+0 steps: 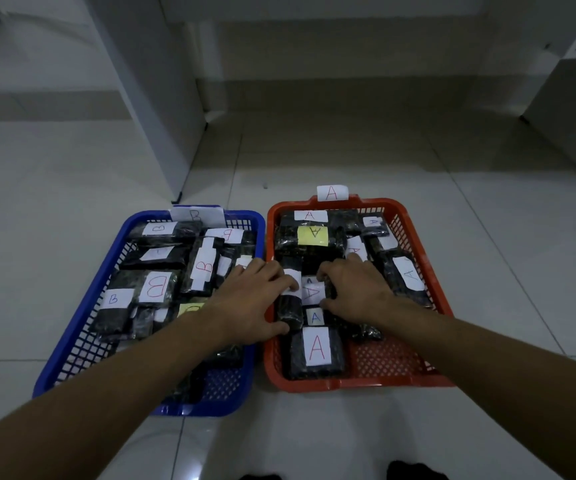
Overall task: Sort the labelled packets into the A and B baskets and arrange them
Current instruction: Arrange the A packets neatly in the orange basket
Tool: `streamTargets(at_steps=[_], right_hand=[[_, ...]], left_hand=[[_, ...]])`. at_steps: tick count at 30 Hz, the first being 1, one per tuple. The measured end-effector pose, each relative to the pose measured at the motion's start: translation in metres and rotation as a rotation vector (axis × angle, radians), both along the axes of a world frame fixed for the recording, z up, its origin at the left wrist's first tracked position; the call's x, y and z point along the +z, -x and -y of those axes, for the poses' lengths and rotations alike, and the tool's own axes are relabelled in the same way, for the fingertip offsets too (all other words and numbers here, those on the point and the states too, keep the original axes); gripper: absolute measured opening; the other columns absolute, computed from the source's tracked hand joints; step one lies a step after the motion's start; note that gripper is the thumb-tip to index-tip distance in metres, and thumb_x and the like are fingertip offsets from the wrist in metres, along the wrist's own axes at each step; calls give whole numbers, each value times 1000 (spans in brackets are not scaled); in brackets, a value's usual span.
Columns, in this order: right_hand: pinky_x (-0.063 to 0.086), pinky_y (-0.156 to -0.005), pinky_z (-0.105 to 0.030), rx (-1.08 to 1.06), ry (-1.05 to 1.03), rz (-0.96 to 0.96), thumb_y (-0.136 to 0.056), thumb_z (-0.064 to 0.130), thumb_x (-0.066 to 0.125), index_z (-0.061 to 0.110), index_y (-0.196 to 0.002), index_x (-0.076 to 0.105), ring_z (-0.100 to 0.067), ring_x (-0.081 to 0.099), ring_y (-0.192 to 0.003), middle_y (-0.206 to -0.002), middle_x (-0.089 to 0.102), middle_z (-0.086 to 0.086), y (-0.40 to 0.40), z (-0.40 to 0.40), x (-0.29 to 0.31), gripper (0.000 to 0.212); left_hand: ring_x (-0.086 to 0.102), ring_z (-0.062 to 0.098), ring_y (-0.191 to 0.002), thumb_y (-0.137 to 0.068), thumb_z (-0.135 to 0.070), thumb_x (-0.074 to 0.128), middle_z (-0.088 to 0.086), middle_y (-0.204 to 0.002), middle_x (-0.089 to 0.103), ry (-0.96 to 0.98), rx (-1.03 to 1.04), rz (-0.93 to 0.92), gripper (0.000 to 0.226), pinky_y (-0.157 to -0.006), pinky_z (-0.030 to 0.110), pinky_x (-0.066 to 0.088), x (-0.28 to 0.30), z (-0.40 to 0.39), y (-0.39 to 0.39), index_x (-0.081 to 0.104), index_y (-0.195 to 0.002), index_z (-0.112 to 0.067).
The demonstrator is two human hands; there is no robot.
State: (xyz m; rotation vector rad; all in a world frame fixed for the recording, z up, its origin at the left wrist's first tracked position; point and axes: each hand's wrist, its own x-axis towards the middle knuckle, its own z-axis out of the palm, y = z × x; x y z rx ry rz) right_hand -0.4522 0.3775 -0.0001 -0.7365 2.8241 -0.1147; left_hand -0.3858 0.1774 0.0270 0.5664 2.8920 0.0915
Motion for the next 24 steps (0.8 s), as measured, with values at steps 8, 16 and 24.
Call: streamTargets(at_steps=[8,16,24], right_hand=[[56,-74,-34,-424,426,208,-85,34,71,23,-90,60,-13,64,-79,-82,66,4,-16,-12,12,16],[47,-48,-24,-719,736,504,-95,22,64,2,-93,71,-8,59,-49,-81,76,-3,-25,-3,9,21],[58,-60,-34,-549,534,376,-92,29,68,16,-83,62,-15,69,-61,-73,74,-3,-20,13,-9,17]], left_hand=[[27,18,-130,-81,-64,59,-5,-139,36,38,9,-36,74,-108,41,27,2,-4,-1,32,-142,-31],[29,17,-127,-84,-64,54,-5,-135,40,5,9,-13,65,-106,40,28,3,-4,-3,37,-139,-34],[32,15,-121,-81,-62,61,-9,-127,45,-15,-5,-61,58,-102,36,32,-2,-4,-7,42,-127,-32]])
